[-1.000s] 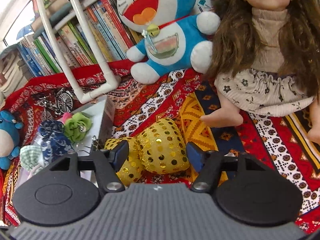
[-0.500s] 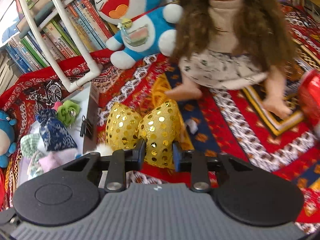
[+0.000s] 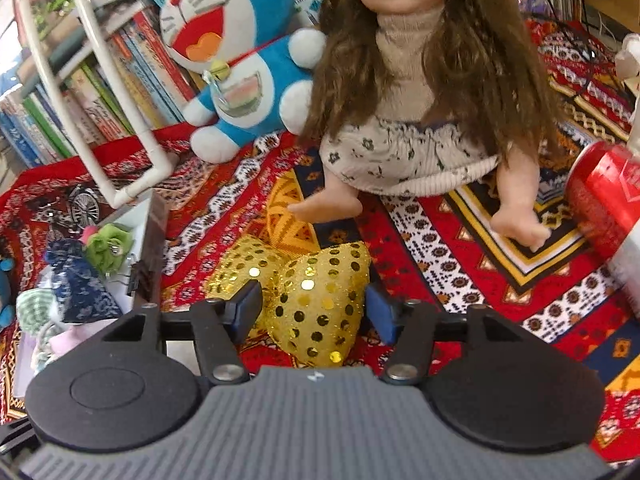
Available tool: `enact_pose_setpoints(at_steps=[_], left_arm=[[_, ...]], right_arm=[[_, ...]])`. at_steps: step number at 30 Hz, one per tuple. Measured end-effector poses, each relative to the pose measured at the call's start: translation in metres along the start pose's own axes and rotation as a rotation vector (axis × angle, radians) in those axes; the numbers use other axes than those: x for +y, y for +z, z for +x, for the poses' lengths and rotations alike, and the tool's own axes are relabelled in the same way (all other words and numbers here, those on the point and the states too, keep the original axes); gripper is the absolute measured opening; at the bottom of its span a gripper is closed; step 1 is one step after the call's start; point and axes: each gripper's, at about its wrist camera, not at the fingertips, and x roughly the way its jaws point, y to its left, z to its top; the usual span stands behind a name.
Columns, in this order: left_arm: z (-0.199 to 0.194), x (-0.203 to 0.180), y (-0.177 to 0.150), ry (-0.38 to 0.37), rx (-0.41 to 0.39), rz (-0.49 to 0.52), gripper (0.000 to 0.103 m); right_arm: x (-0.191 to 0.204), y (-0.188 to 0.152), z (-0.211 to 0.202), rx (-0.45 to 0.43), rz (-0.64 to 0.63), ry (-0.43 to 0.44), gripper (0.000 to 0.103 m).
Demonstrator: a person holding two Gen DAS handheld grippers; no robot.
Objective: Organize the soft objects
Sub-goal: 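Close the left tool on the white plush while the right tool grasps the gold sequined bow, then carry the plush and gold bow over the tray and open both tools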
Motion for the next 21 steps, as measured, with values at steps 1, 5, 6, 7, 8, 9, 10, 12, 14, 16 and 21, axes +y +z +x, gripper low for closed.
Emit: enact_pose_setpoints(at_steps=[1, 5, 6, 7, 8, 9, 10, 12, 14, 16, 21], left_arm=[[-0.002, 0.0, 0.0, -0.001, -0.004, 0.005, 0.021], [-0.012, 0.001, 0.0, -0.003, -0.01, 0.013, 0.019], [-0.014, 0.002, 0.0, -0.001, -0.015, 0.016, 0.017], [-0.017, 0.002, 0.0, 0.003, -0.02, 0.021, 0.014], [-0.019, 0.002, 0.0, 0.003, -0.027, 0.025, 0.009], [-0.022, 0.003, 0.0, -0.001, -0.031, 0.027, 0.002], [-0.025, 0.004, 0.001, -0.006, -0.034, 0.025, 0.002], [-0.031, 0.005, 0.003, -0.021, -0.042, 0.025, 0.002], [-0.039, 0.006, 0.006, -0.026, -0.058, 0.036, 0.002], [-0.044, 0.008, 0.009, -0.029, -0.07, 0.036, 0.001], [-0.063, 0.019, 0.017, -0.041, -0.106, 0.014, 0.001]], right_arm=[[-0.001, -0.002, 0.0, -0.006, 0.012, 0.005, 0.048], [0.0, -0.007, -0.013, -0.051, 0.026, 0.003, 0.039], [0.001, -0.008, -0.018, -0.065, 0.023, -0.001, 0.039], [0.003, -0.008, -0.023, -0.078, 0.02, -0.001, 0.038], [0.004, -0.008, -0.028, -0.089, 0.016, 0.001, 0.038], [0.006, -0.008, -0.033, -0.099, 0.011, 0.004, 0.038], [0.009, -0.009, -0.038, -0.109, 0.005, 0.01, 0.038], [0.014, -0.01, -0.049, -0.129, -0.007, 0.016, 0.038], [0.021, -0.011, -0.058, -0.147, -0.028, 0.014, 0.038], [0.029, -0.01, -0.067, -0.164, -0.054, 0.01, 0.038], [0.039, -0.004, -0.086, -0.192, -0.065, 0.021, 0.038]])
